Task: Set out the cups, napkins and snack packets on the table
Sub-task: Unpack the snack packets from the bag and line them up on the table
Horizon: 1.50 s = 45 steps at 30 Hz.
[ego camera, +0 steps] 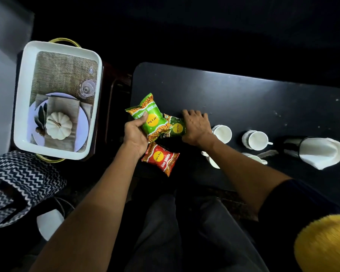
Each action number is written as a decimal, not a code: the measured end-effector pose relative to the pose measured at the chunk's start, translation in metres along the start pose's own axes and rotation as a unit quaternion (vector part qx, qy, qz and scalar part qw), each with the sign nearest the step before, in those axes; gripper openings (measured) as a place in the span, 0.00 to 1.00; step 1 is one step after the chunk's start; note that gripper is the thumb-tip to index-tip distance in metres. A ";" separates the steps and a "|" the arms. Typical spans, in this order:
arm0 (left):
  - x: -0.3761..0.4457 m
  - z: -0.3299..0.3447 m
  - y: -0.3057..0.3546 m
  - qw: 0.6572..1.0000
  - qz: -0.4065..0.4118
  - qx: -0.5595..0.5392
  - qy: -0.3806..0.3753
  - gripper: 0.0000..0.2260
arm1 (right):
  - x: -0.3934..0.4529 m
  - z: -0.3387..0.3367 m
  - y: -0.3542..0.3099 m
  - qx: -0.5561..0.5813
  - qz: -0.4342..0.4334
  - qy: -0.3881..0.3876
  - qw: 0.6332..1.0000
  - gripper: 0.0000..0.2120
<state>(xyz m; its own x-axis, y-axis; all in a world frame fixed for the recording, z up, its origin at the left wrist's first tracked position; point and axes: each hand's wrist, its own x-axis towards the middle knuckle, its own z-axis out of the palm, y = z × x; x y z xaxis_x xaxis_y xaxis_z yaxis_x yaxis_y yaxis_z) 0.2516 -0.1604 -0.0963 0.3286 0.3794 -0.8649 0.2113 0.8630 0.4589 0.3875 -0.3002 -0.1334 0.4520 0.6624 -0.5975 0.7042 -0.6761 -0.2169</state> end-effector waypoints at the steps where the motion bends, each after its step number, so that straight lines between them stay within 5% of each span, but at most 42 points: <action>1: 0.000 0.003 0.000 1.000 0.003 0.000 -0.001 0.22 | 0.002 0.001 0.002 0.005 -0.003 0.001 1.000 0.38; 4: 0.002 0.010 -0.001 1.000 0.011 -0.018 -0.012 0.23 | 0.008 0.000 0.007 0.033 -0.003 0.034 0.999 0.29; 7: 0.006 0.016 -0.001 0.999 0.020 -0.035 -0.010 0.14 | 0.008 -0.005 0.013 0.165 0.055 0.073 0.982 0.22; 11: 0.011 0.024 0.002 0.998 0.033 -0.048 -0.010 0.08 | 0.001 -0.018 0.030 0.374 0.152 0.142 0.904 0.23; 16: 0.019 0.043 0.001 0.999 0.026 -0.032 0.000 0.07 | -0.016 -0.041 0.061 0.497 0.144 0.200 0.832 0.28; 19: 0.023 0.058 -0.001 0.998 0.003 -0.055 -0.023 0.02 | -0.026 -0.049 0.081 0.525 0.133 0.220 0.811 0.27; 25: 0.026 0.094 -0.010 0.995 -0.010 -0.090 -0.032 0.08 | -0.040 -0.050 0.120 0.582 0.135 0.259 0.759 0.27; 30: 0.032 0.117 -0.019 1.000 -0.015 -0.019 -0.005 0.08 | -0.048 -0.046 0.144 0.618 0.139 0.267 0.726 0.26; 45: 0.042 0.157 -0.034 1.000 -0.003 -0.014 -0.018 0.24 | -0.050 -0.035 0.167 0.638 0.155 0.264 0.707 0.27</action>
<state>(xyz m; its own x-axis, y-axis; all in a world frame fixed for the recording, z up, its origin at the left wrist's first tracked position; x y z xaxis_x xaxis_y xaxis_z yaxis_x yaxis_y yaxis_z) 0.4026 -0.2262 -0.1163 0.3604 0.3617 -0.8598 0.1884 0.8745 0.4469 0.5011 -0.4352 -0.1127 0.8547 0.2192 -0.4706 -0.3876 -0.3336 -0.8593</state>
